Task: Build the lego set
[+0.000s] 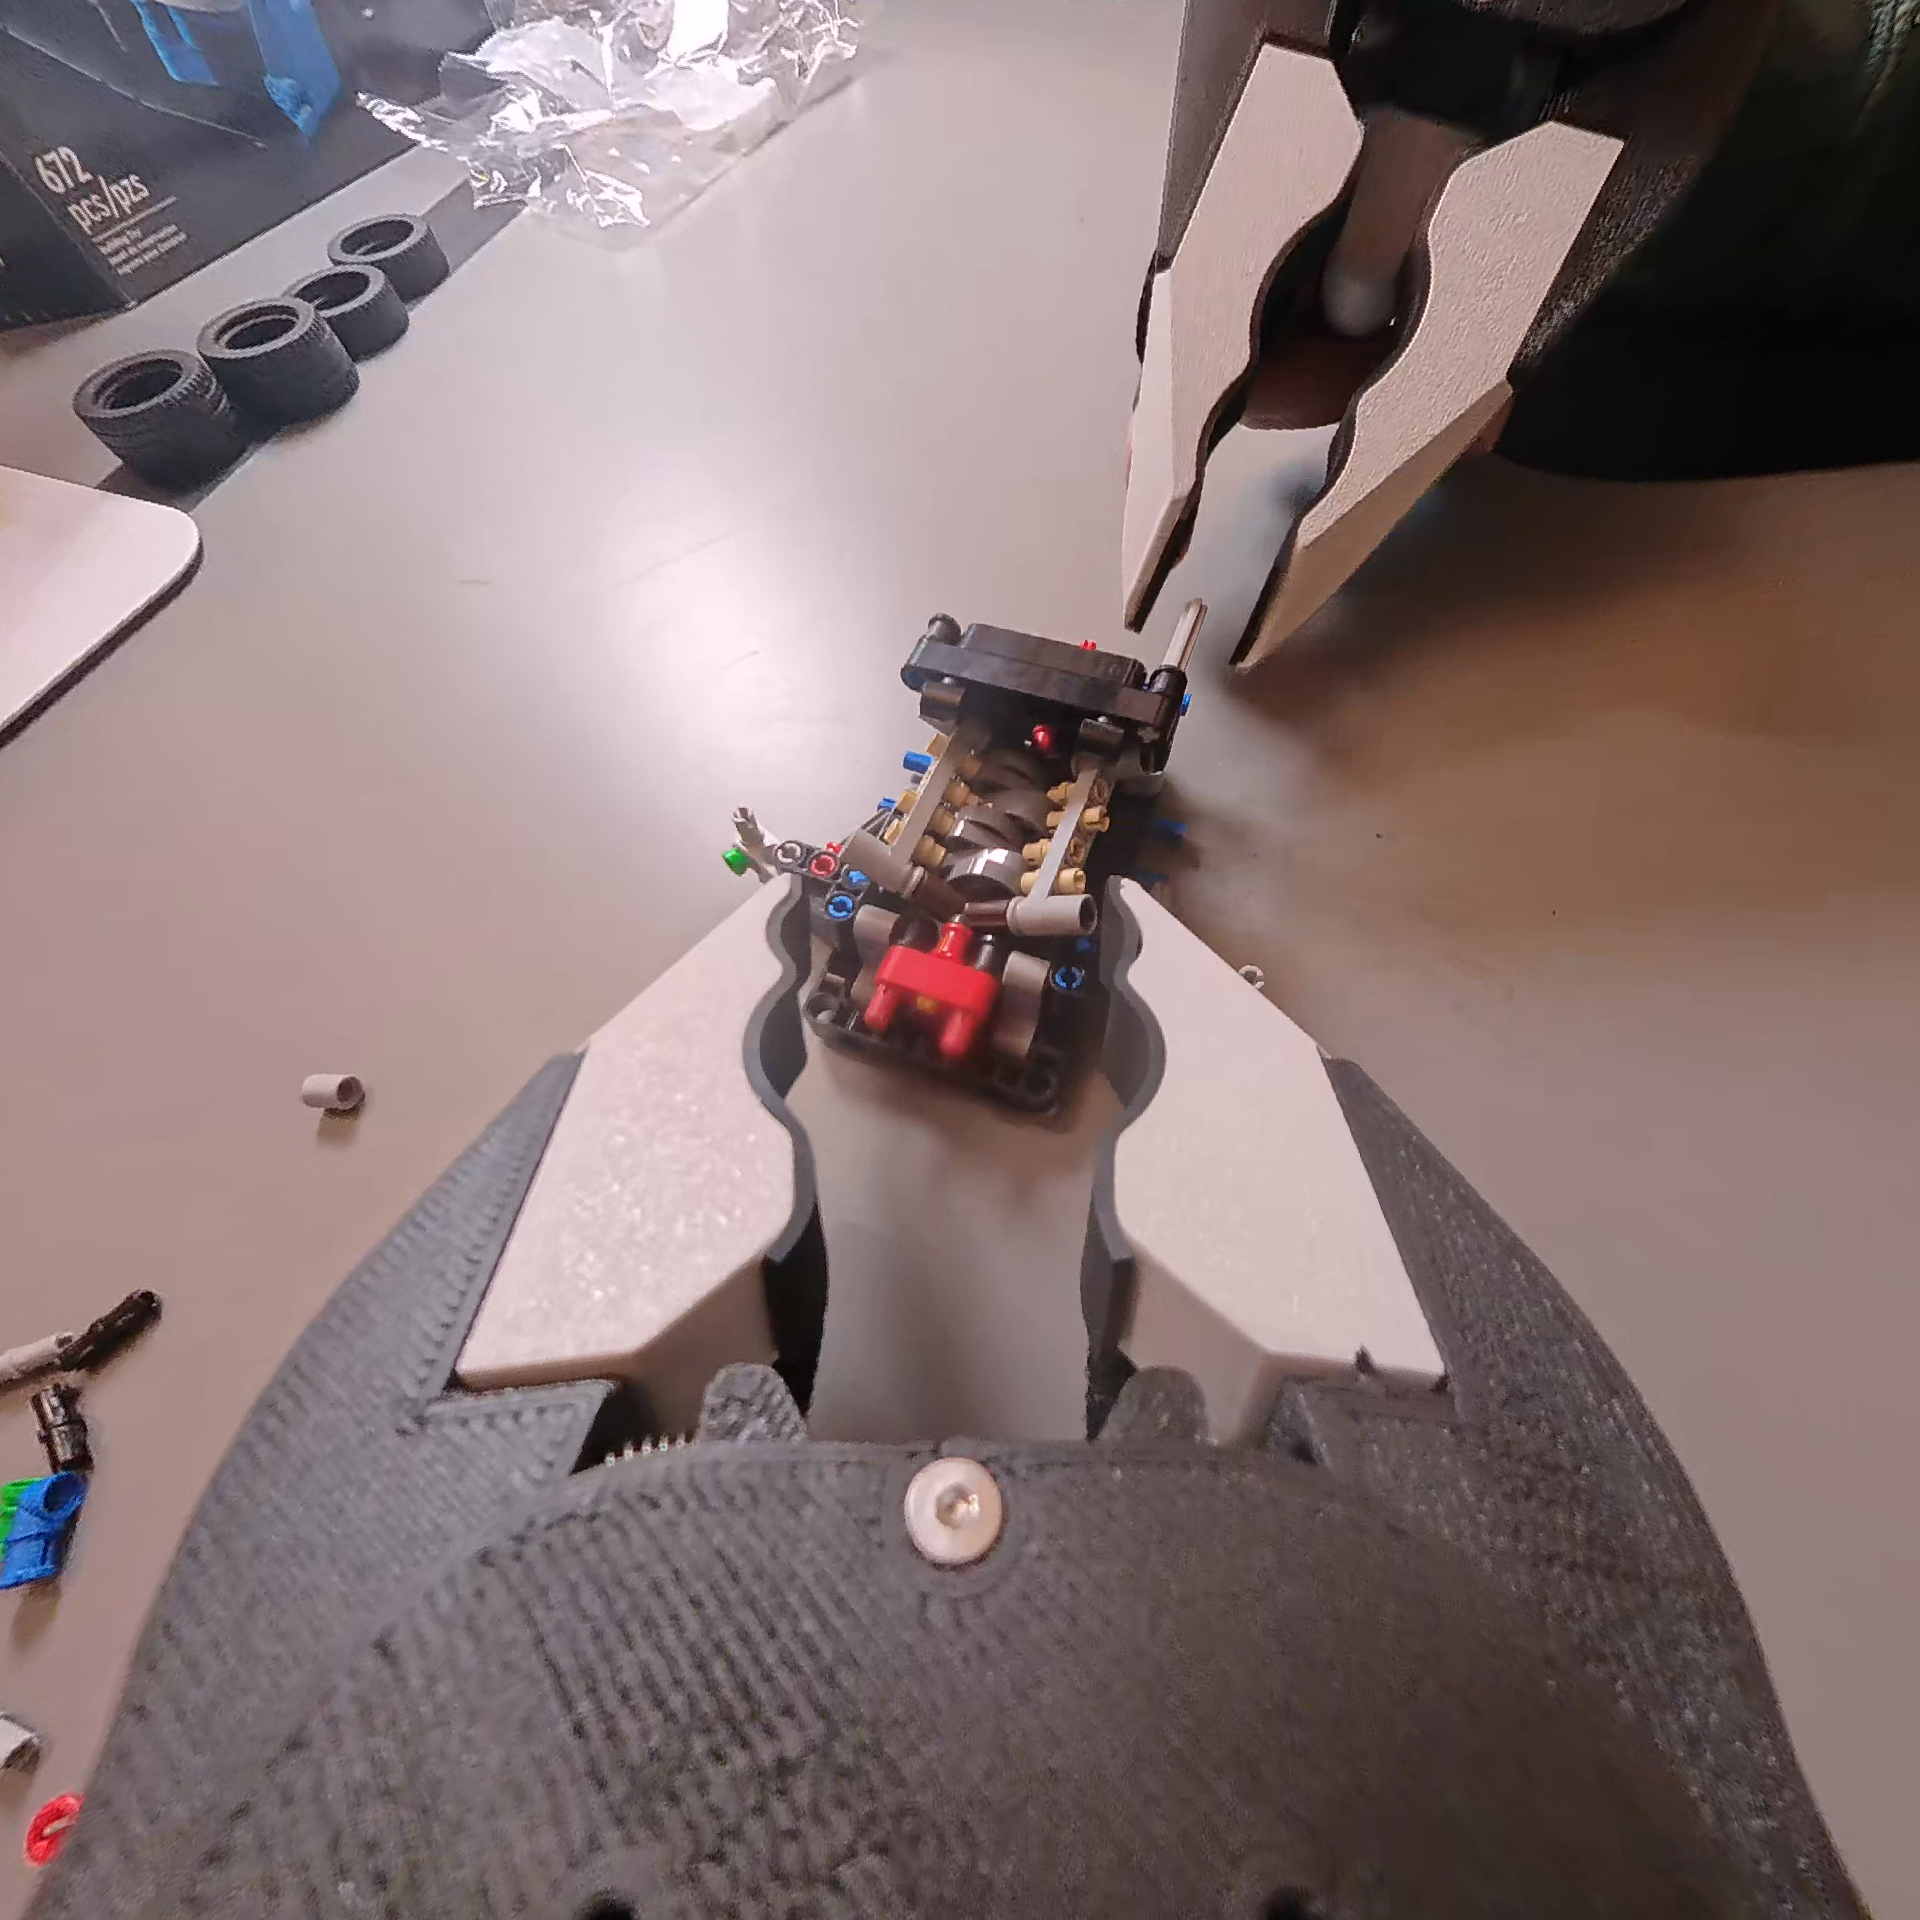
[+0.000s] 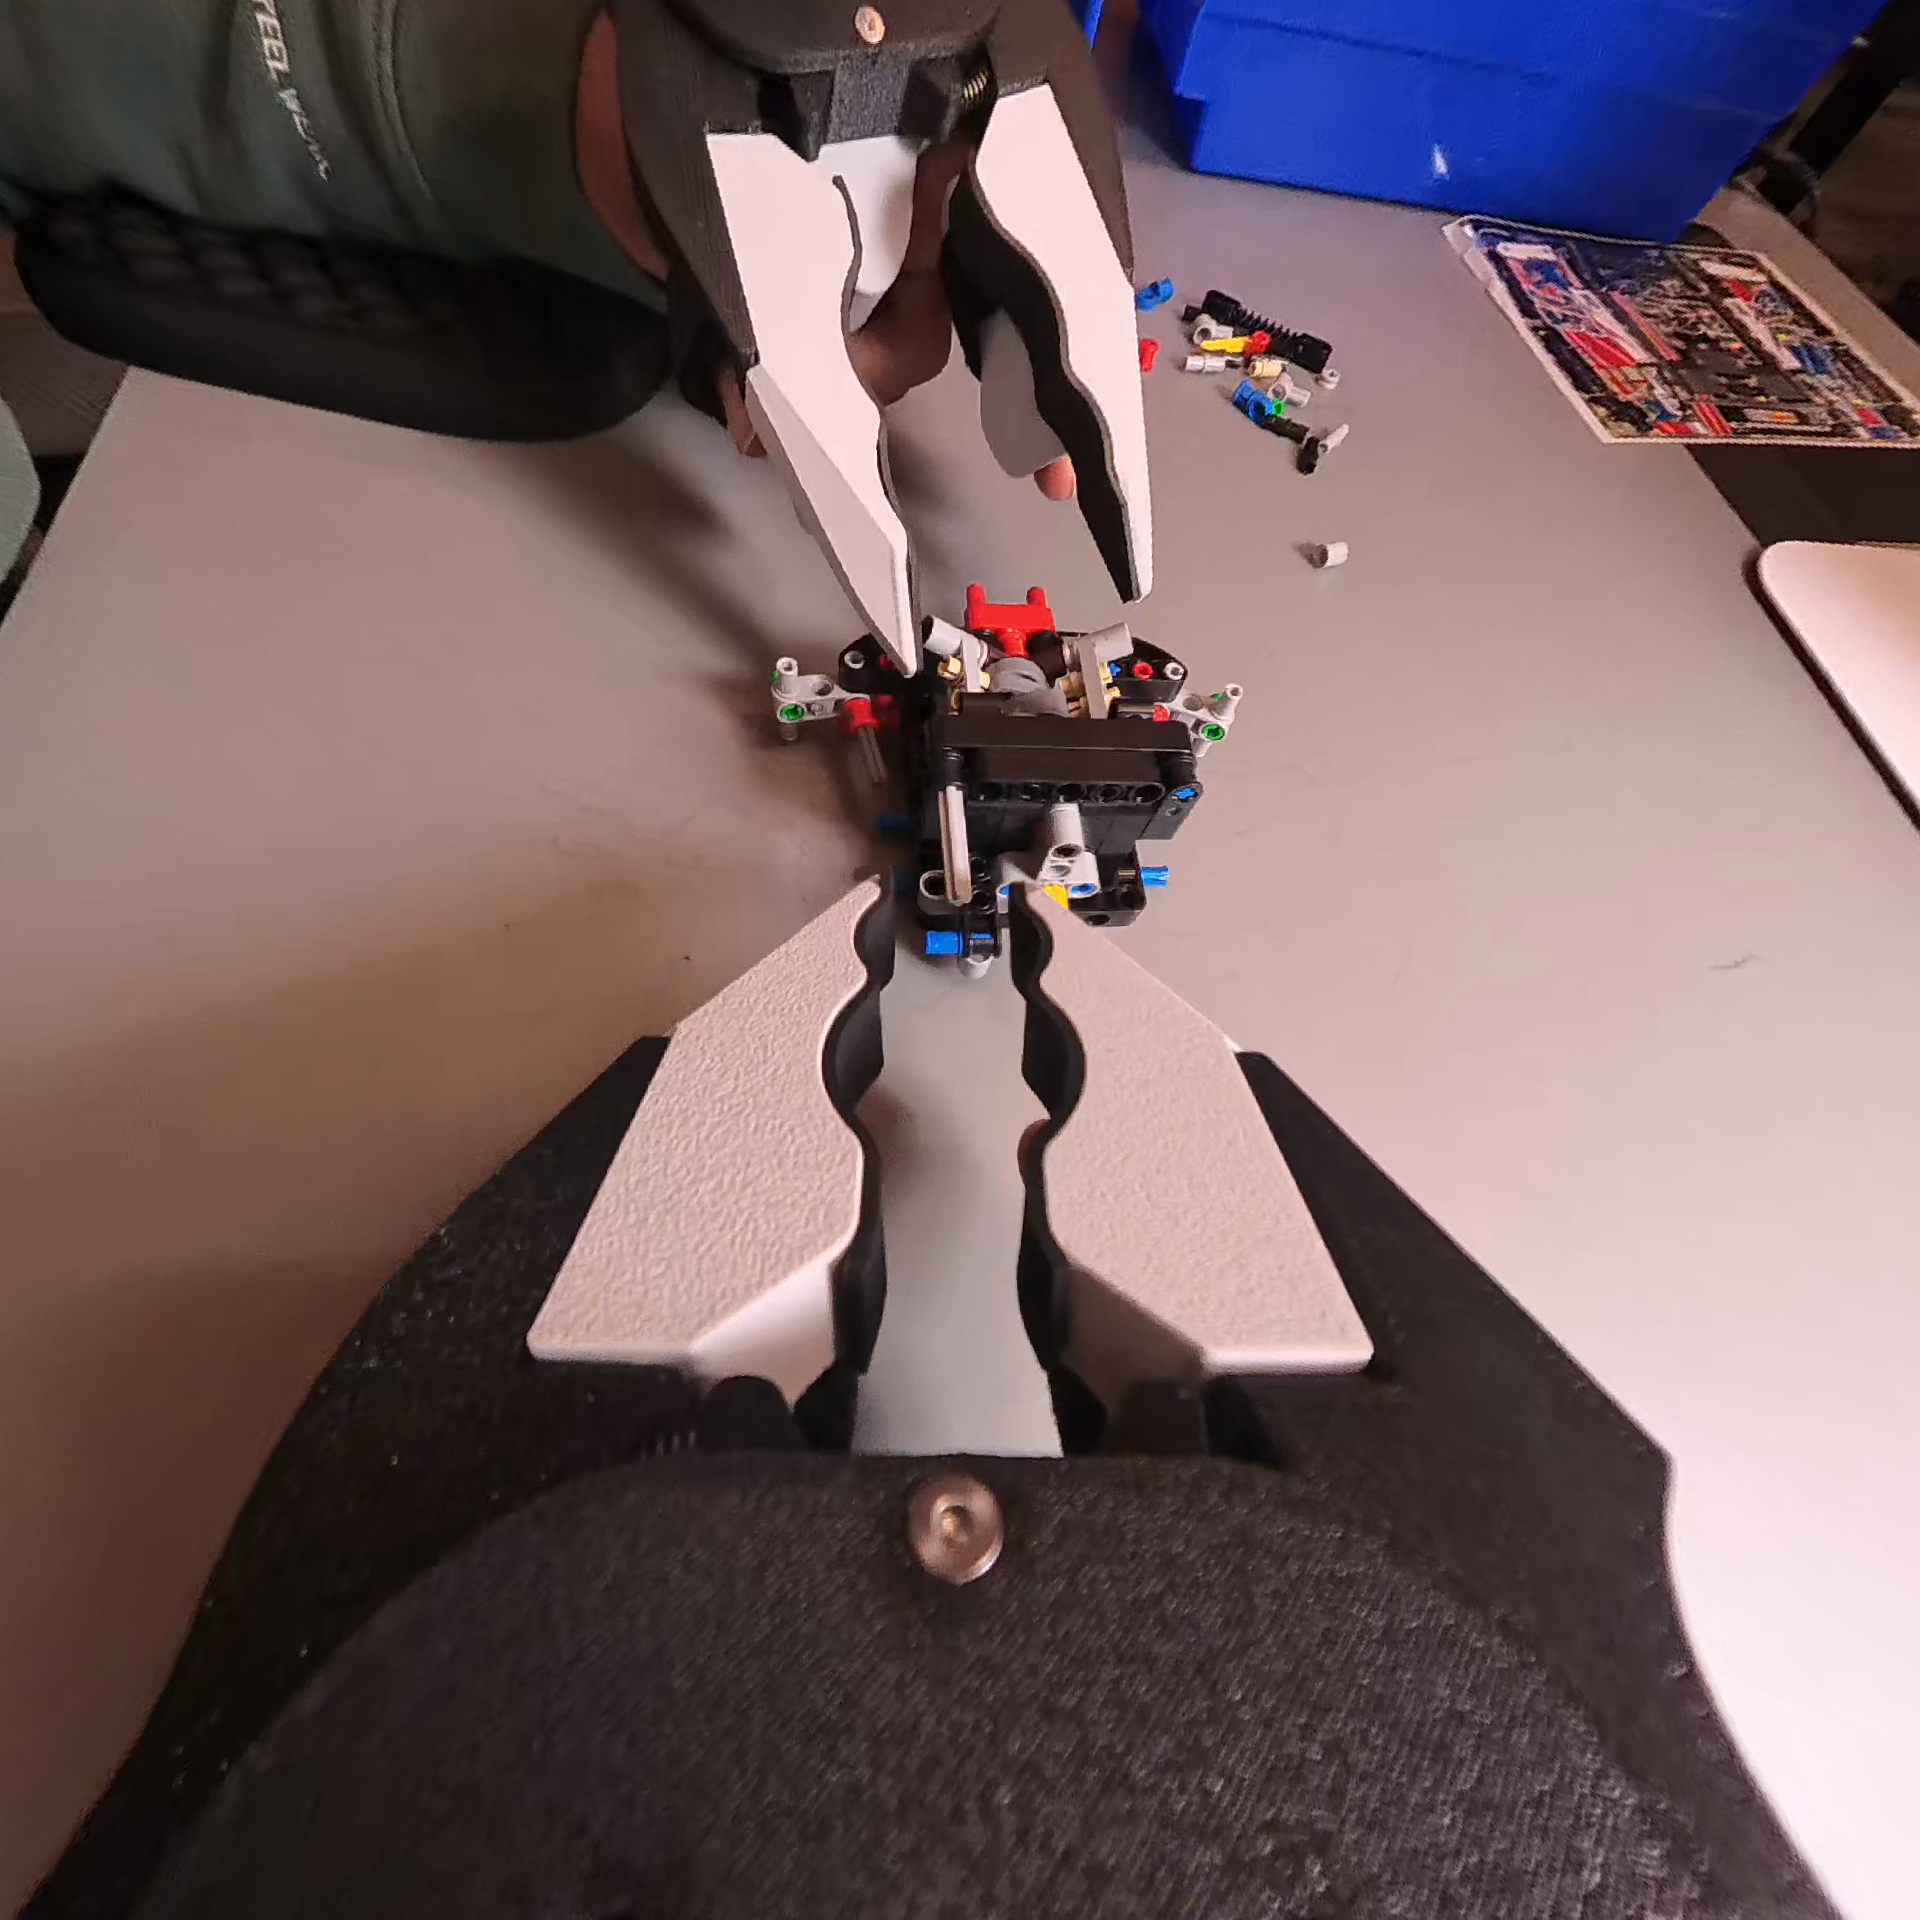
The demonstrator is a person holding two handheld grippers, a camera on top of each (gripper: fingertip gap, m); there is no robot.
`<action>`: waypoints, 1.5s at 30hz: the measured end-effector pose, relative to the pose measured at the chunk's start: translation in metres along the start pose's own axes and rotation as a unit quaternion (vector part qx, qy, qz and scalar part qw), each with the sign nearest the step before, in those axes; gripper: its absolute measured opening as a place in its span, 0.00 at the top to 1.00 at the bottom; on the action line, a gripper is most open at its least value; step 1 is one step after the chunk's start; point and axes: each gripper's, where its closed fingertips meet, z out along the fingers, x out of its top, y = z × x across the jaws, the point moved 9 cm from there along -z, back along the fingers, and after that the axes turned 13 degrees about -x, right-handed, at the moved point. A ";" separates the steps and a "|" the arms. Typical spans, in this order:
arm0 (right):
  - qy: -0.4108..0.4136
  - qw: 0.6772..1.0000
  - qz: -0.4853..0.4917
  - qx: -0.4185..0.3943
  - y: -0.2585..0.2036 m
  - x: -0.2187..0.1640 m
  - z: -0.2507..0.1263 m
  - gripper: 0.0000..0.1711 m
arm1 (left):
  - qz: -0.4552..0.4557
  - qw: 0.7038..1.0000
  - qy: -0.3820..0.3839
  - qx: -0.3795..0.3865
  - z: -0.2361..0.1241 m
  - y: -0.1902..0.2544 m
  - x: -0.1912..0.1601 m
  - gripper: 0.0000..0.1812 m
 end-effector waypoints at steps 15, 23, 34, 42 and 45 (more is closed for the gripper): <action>0.012 1.000 0.003 -0.005 -0.001 -0.001 0.002 0.95 | -0.010 1.000 0.007 -0.022 0.002 0.003 0.000 0.64; 0.008 1.000 0.004 -0.022 0.003 -0.002 0.002 0.98 | 0.087 0.994 -0.016 -0.059 -0.004 0.030 0.007 0.82; 0.008 0.999 0.011 -0.034 0.005 -0.003 0.003 0.98 | 0.115 0.985 -0.081 -0.099 0.001 0.039 -0.004 0.97; 0.007 0.999 0.010 -0.038 0.006 -0.004 0.003 0.98 | 0.113 0.984 -0.099 -0.094 0.004 0.040 -0.006 0.94; 0.007 0.999 0.012 -0.036 0.006 -0.004 0.004 0.98 | 0.085 0.989 -0.082 -0.088 0.006 0.042 0.000 0.88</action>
